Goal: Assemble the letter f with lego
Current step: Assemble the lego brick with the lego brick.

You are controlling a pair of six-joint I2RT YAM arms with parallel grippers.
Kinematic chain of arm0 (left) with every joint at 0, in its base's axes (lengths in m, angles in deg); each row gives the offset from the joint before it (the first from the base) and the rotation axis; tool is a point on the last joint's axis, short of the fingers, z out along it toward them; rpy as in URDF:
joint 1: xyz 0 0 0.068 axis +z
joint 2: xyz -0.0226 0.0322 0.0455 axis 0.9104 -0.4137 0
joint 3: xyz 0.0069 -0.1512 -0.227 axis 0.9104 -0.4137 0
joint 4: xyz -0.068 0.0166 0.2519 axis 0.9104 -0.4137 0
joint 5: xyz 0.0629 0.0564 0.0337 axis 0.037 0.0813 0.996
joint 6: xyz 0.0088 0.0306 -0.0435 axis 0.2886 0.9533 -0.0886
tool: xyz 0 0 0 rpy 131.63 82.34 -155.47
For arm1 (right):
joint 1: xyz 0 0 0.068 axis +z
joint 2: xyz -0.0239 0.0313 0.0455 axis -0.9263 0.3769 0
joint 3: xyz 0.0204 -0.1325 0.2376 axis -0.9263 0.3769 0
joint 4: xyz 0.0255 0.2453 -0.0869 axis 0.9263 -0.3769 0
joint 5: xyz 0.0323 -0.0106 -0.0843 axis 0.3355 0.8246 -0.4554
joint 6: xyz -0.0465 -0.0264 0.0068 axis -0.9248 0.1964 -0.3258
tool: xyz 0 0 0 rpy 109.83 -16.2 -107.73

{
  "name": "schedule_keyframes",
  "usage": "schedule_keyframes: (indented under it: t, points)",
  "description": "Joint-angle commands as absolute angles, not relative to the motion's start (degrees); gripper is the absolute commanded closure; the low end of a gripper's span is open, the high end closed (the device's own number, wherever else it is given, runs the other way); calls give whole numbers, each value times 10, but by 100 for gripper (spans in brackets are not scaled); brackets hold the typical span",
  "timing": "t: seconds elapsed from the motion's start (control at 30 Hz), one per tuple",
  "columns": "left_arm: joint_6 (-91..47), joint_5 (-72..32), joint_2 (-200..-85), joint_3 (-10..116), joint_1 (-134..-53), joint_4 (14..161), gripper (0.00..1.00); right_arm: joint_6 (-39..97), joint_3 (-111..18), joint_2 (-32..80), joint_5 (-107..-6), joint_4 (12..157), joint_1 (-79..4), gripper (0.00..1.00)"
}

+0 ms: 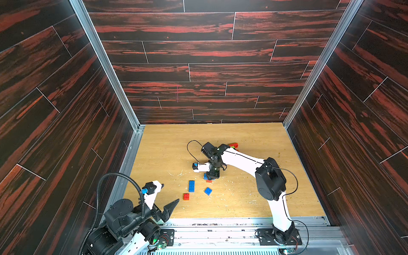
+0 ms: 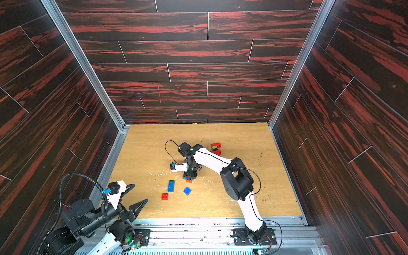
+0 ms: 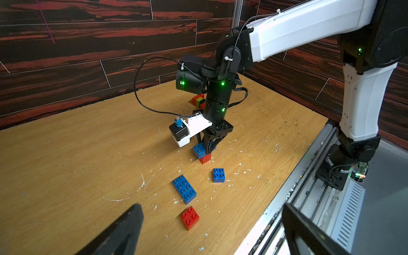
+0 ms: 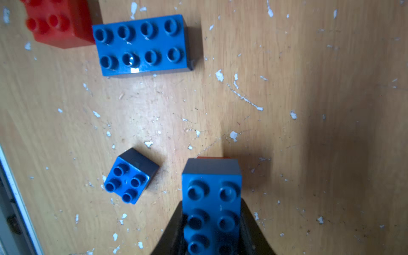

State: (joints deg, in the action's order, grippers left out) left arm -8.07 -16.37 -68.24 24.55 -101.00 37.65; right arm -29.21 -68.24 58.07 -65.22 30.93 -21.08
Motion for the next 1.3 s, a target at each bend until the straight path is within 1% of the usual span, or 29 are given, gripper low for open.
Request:
schedule_keyframes:
  t: [0.0, 0.1, 0.4, 0.53, 0.6, 0.93, 1.1, 1.27]
  points:
    - [-79, -169, -690, 249, -1012, 378, 0, -295, -657, 609, -647, 296, -213, 70]
    - [-79, -169, -691, 249, -1012, 378, 0, -292, -670, 596, -644, 292, -218, 69]
    - [-78, -170, -692, 249, -1012, 379, 0, -285, -706, 588, -654, 267, -223, 61]
    - [-78, -169, -690, 249, -1012, 379, 0, -284, -717, 591, -656, 261, -223, 53]
    - [-79, -169, -691, 249, -1012, 379, 0, -282, -719, 593, -655, 259, -225, 51]
    - [-78, -170, -692, 249, -1012, 379, 0, -279, -726, 586, -655, 254, -225, 50]
    - [-79, -170, -692, 249, -1012, 379, 0, -265, -731, 561, -653, 246, -226, 50]
    - [-78, -170, -690, 249, -1012, 379, 0, -235, -705, 524, -640, 263, -224, 50]
